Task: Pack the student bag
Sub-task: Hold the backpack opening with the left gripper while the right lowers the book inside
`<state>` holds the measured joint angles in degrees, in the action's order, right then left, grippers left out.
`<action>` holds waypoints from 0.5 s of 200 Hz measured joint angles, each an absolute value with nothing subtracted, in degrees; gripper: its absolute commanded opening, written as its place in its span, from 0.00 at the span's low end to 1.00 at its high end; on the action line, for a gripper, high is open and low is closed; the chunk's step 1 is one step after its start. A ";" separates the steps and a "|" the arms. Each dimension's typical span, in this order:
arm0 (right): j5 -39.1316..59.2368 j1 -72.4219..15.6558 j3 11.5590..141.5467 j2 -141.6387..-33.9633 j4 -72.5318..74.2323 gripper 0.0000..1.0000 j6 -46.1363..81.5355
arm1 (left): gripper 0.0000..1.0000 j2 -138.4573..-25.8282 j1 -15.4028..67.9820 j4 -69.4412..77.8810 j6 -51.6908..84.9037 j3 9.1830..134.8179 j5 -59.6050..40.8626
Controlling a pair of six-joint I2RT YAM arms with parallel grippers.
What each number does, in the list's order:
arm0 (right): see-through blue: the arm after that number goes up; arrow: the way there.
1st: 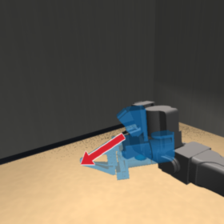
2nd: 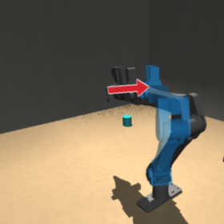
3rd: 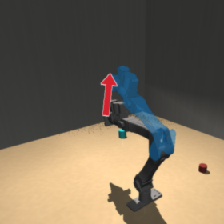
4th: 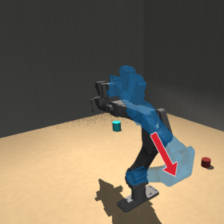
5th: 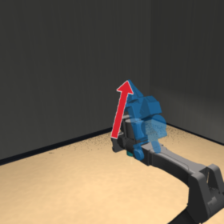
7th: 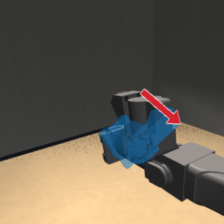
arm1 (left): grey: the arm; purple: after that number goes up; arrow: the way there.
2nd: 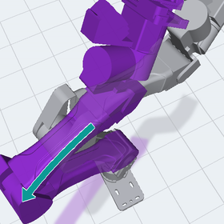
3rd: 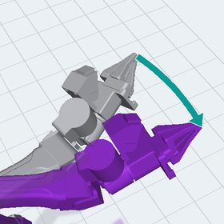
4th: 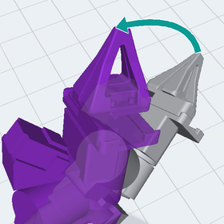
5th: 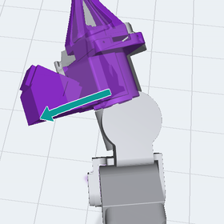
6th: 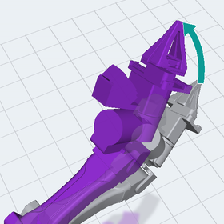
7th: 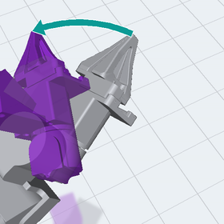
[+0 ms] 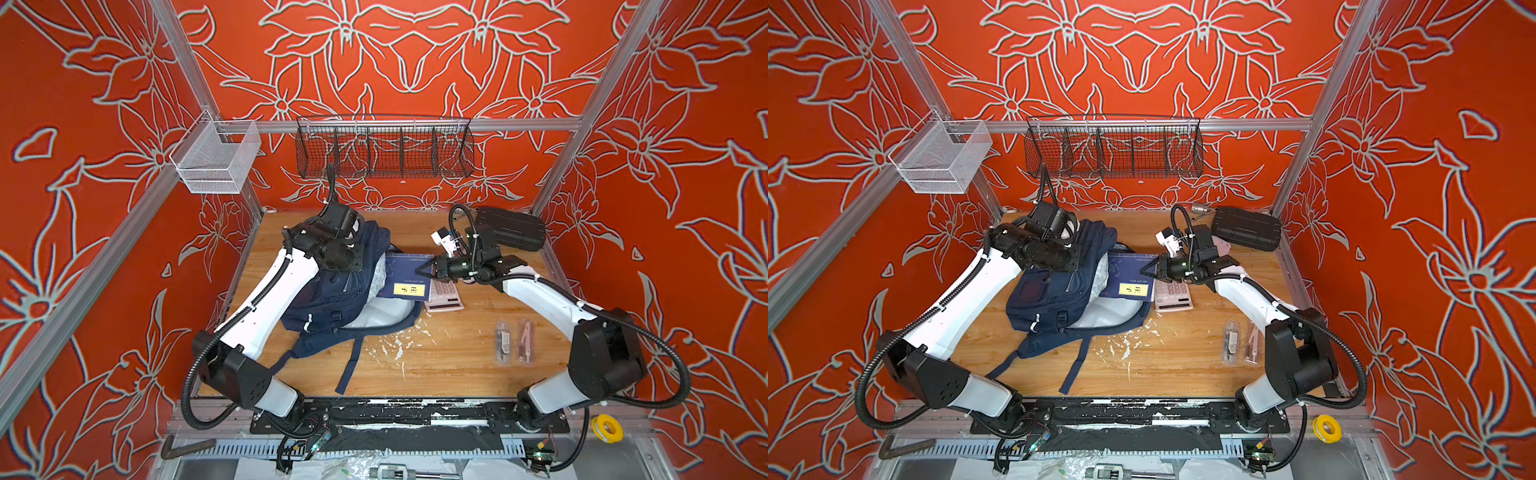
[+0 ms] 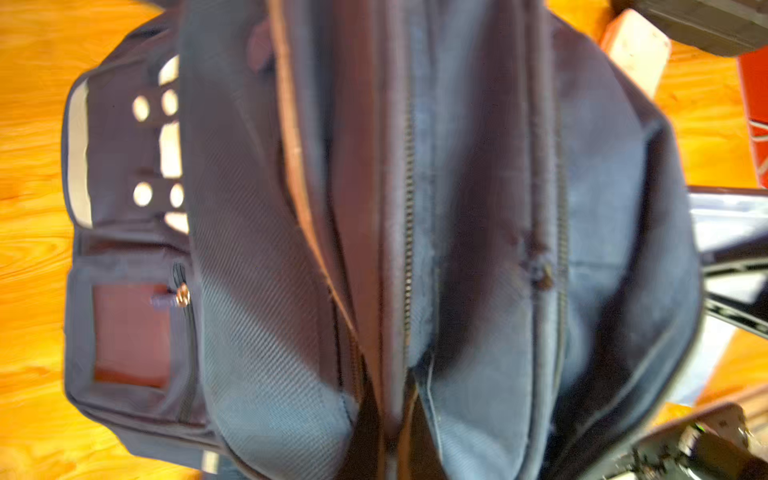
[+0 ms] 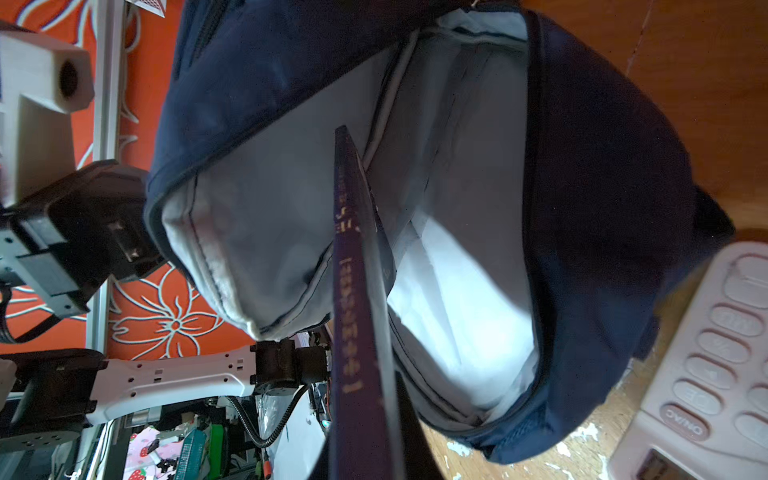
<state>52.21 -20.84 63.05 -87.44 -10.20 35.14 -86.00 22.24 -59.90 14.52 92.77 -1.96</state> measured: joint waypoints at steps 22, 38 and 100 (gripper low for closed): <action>51.07 -20.99 63.05 -89.12 -9.06 0.00 38.22 | 0.00 -84.90 22.24 -58.19 14.37 90.94 -3.42; 50.02 -21.50 63.05 -91.24 -6.96 0.00 40.97 | 0.00 -82.94 22.24 -56.01 15.11 88.53 -3.95; 47.72 -29.45 65.91 -104.07 9.98 0.00 54.63 | 0.00 -80.01 22.24 -49.36 21.45 83.90 -4.84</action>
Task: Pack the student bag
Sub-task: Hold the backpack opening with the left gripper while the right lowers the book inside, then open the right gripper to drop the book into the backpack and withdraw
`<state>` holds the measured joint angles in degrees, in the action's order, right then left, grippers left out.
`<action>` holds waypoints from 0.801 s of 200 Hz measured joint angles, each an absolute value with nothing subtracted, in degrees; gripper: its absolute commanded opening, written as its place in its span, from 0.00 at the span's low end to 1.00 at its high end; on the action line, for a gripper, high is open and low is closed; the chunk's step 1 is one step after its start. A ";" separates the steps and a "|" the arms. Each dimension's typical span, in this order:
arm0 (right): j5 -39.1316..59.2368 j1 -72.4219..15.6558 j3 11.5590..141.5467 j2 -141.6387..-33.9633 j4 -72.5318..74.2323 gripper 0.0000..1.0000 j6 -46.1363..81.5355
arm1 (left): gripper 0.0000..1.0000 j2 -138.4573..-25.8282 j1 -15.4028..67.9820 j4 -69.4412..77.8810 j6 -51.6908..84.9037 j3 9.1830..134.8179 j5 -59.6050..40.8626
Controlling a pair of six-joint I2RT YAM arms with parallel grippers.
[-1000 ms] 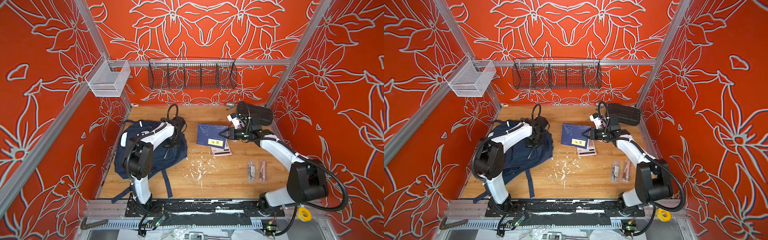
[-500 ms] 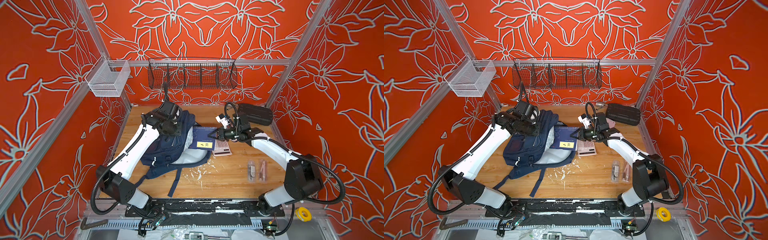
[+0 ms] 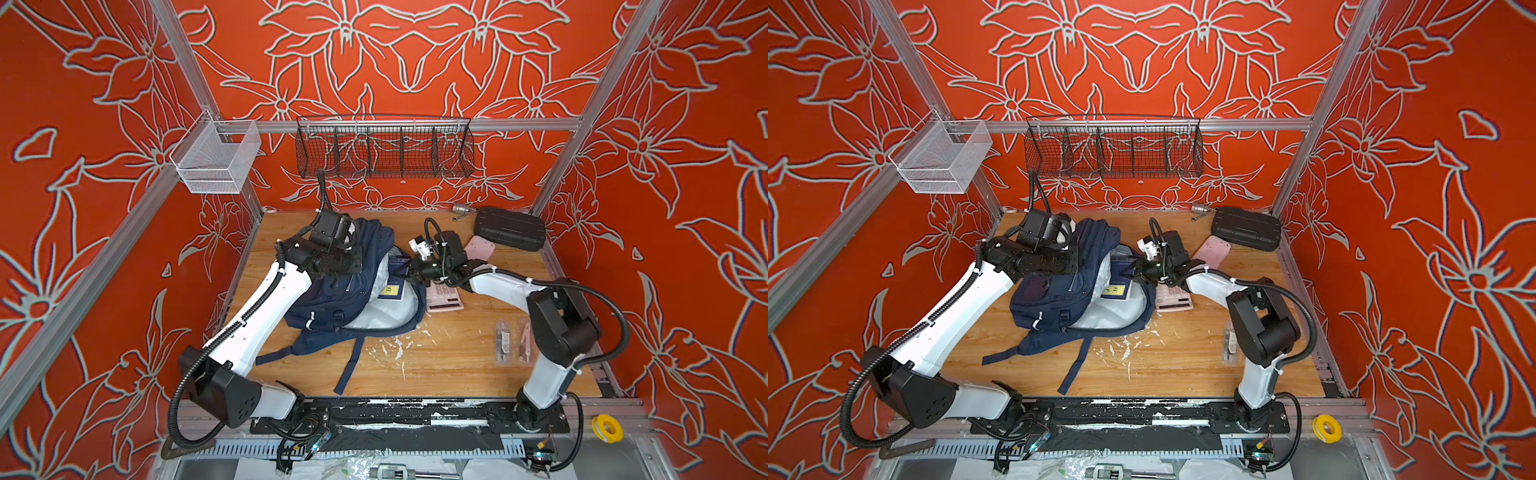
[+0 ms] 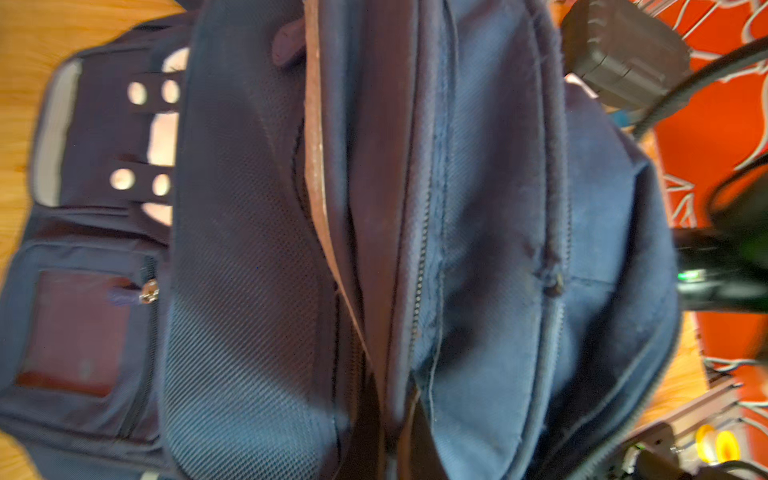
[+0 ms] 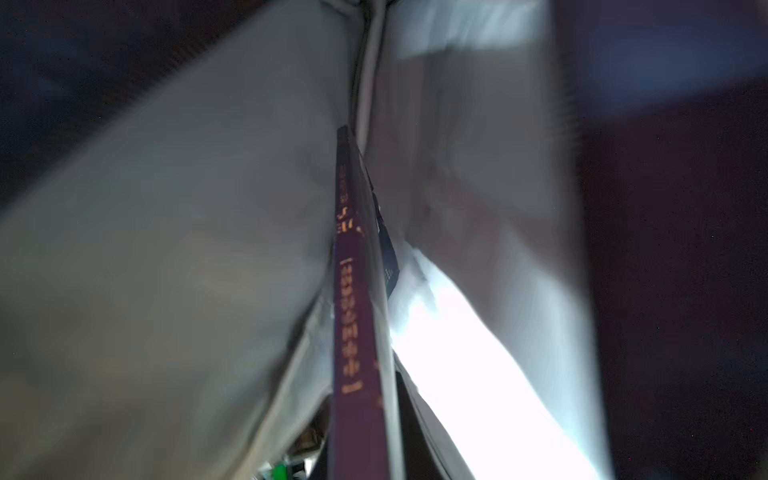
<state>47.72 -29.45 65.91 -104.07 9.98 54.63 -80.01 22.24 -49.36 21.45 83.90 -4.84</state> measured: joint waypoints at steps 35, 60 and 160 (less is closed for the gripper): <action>45.91 -32.88 71.50 -110.85 14.15 0.13 58.74 | 0.00 -80.01 22.22 -47.22 23.73 82.74 -5.06; 44.25 -33.98 75.20 -113.73 13.52 0.56 58.85 | 0.00 -80.01 22.24 -45.78 24.99 81.93 -4.84; 31.88 -27.53 75.68 -102.04 -14.72 0.92 40.88 | 0.00 -80.07 21.78 -40.66 27.27 78.08 -4.40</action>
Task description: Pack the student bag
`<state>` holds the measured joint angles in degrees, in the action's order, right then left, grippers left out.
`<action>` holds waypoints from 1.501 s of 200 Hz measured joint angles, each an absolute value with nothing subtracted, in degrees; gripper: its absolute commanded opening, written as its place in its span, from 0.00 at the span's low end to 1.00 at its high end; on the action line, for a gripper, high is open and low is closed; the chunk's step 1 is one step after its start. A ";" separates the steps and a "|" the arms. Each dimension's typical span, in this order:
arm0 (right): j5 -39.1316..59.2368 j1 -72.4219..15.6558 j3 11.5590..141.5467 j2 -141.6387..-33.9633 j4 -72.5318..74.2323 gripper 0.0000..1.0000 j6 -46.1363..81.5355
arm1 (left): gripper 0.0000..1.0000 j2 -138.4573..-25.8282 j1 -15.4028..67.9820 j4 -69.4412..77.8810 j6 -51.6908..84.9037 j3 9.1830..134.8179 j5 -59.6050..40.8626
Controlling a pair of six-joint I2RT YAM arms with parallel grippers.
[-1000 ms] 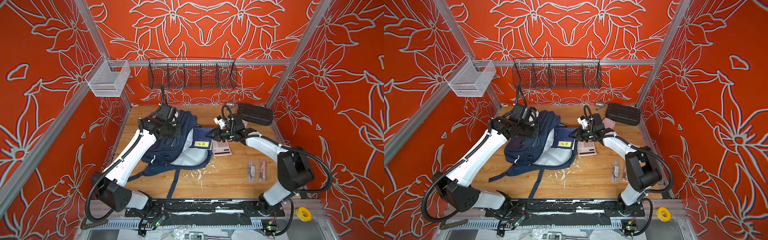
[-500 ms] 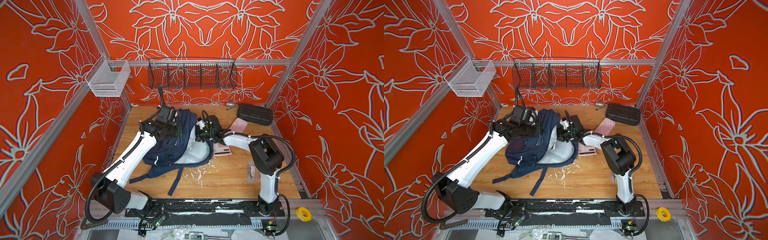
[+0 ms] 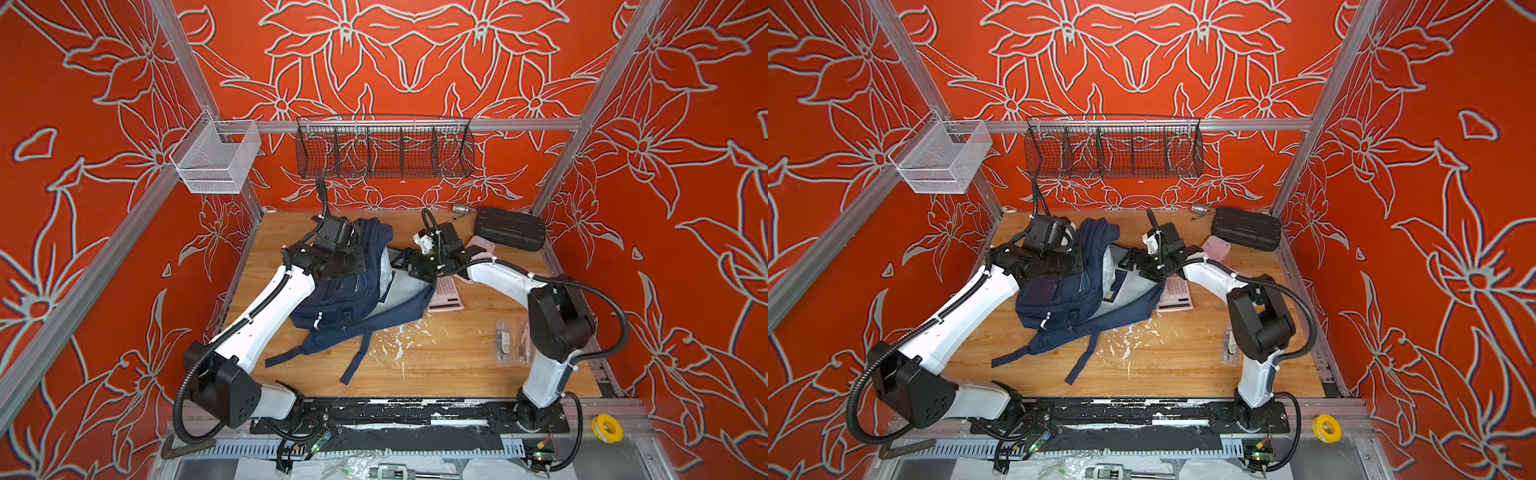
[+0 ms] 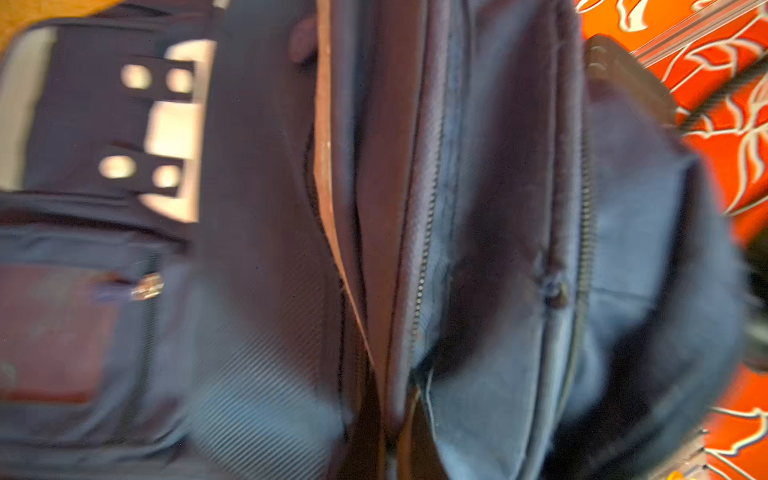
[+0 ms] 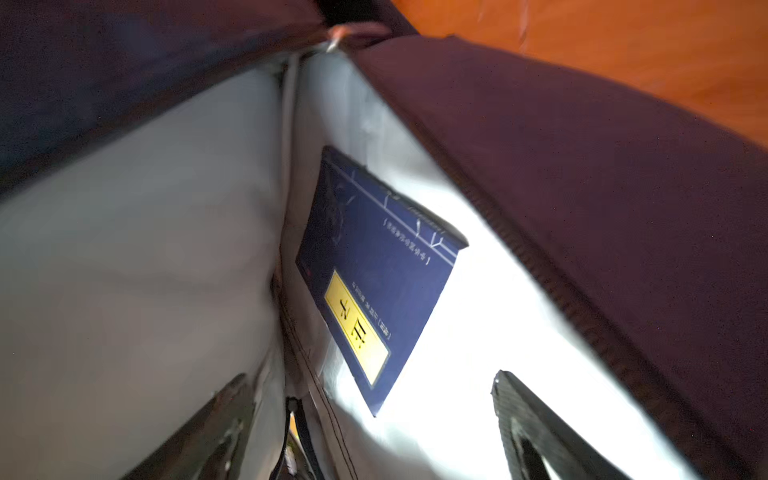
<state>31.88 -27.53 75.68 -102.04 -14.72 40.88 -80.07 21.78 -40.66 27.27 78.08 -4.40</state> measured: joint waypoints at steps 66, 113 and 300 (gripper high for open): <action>30.48 -24.01 73.21 -92.86 -21.91 0.87 29.93 | 0.00 -84.55 21.74 -37.85 26.57 78.08 -6.57; 36.29 -23.86 73.93 -98.94 -18.65 0.86 29.58 | 0.00 -83.33 20.62 -38.70 29.30 75.72 0.30; 29.41 -32.97 72.62 -97.23 -26.87 0.83 29.21 | 0.55 -72.84 19.35 -45.34 -20.05 65.87 3.29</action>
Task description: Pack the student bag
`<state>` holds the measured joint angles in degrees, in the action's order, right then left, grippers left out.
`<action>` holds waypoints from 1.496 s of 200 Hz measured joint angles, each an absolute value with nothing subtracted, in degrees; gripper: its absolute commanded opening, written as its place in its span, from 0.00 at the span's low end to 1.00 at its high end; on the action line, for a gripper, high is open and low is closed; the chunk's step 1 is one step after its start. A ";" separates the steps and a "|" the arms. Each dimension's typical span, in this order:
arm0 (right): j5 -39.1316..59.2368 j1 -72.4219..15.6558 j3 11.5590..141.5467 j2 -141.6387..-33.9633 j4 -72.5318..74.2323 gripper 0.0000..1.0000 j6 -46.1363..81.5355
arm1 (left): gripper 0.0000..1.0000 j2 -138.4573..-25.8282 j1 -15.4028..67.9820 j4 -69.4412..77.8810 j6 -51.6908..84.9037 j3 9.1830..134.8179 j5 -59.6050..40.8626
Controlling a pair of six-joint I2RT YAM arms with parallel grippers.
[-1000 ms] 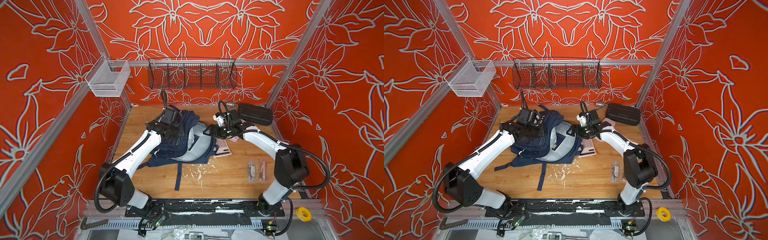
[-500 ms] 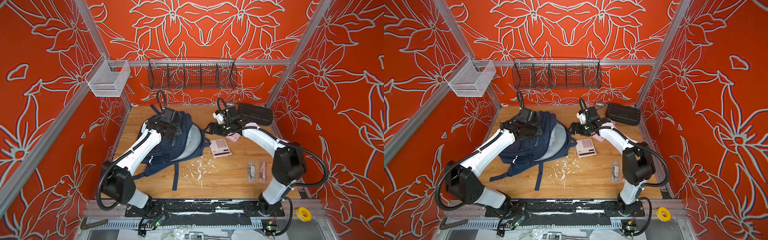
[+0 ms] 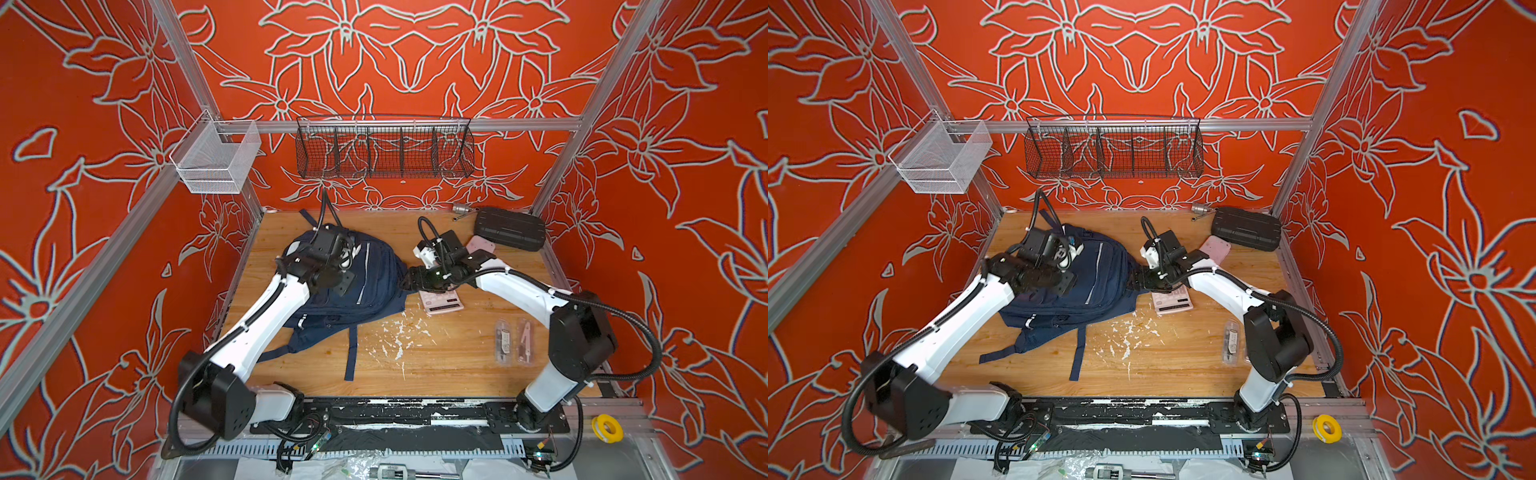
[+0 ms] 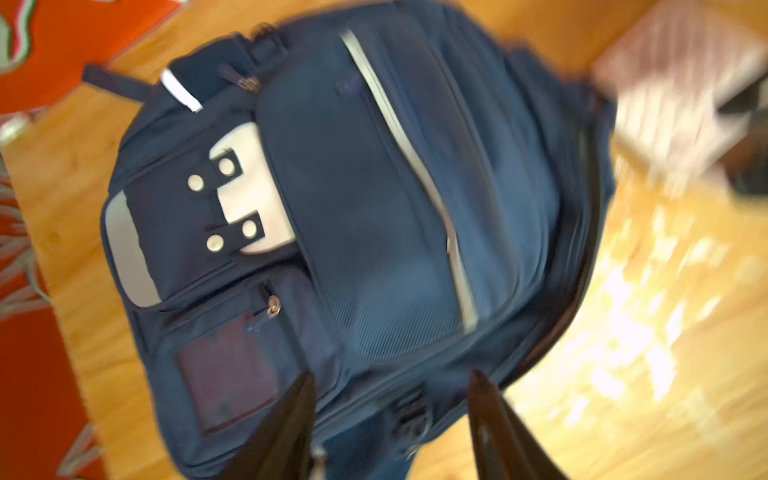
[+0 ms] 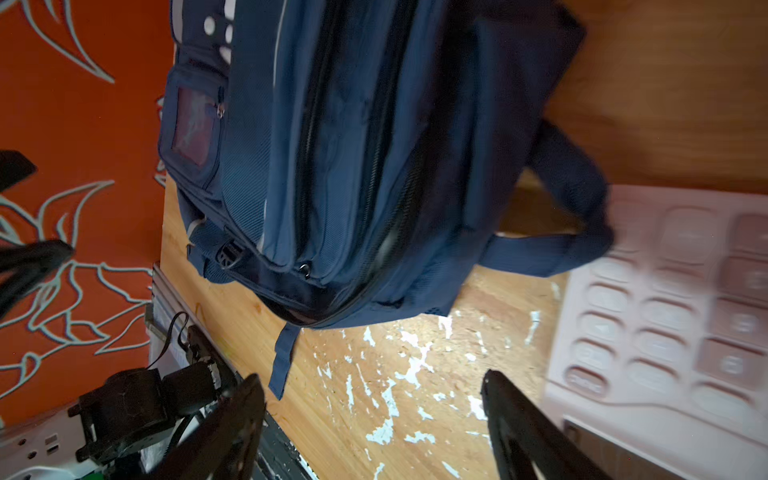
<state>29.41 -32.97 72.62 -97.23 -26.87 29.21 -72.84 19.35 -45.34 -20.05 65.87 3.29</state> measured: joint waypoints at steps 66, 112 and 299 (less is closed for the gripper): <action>29.74 -37.23 80.29 -111.55 -27.07 0.52 31.94 | 0.54 -62.13 11.18 -43.92 -45.84 52.10 -0.34; 28.29 -35.48 87.61 -115.92 -30.92 0.16 29.82 | 0.52 -60.01 10.81 -42.78 -53.54 44.16 -0.19; 28.82 -30.37 95.64 -120.07 -33.41 0.12 24.51 | 0.56 -60.73 10.70 -15.55 -55.27 29.17 -0.03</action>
